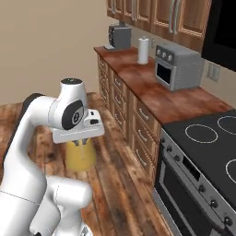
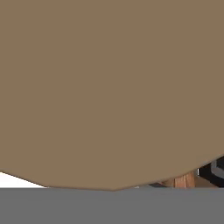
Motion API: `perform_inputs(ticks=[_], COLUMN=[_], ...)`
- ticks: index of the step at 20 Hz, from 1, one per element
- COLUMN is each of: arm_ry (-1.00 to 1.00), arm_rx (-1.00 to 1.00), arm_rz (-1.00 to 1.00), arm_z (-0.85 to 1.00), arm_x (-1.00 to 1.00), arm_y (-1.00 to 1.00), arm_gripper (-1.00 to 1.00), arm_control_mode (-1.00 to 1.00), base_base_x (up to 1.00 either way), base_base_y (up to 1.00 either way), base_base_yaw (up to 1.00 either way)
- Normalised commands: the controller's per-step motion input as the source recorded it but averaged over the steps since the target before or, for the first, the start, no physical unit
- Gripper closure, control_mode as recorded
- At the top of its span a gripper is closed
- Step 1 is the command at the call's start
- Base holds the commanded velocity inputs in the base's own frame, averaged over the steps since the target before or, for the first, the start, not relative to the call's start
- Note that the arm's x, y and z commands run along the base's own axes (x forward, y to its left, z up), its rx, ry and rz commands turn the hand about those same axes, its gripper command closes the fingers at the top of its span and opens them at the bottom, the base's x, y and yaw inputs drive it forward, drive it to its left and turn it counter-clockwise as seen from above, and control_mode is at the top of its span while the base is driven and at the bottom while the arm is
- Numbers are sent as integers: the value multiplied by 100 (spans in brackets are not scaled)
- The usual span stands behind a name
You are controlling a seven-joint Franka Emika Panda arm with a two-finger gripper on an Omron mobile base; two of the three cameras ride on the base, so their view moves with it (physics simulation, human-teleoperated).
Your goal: There is a tray on the dining counter. Grab the cup, mug, and pitcher and place them on the tray. The pitcher may be placed next to the tray if it cannot fit the tray.
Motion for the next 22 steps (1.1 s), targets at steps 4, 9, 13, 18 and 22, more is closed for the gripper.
perform_inputs(ticks=[4, 9, 13, 18, 22], arm_ry=[0, 0, 0, 0, 0], arm_rx=[0, 0, 0, 0, 0], arm_rz=[0, 0, 0, 0, 0], arm_z=[0, 0, 0, 0, 0], arm_x=[0, 0, 0, 0, 0], arm_y=[0, 0, 0, 0, 0], arm_gripper=[100, 100, 100, 100, 100], arm_control_mode=[100, 100, 100, 100, 100], base_base_x=[100, 100, 100, 100, 100], base_base_y=[0, 19, 13, 1, 0], base_base_yaw=[55, 50, 42, 26, 8])
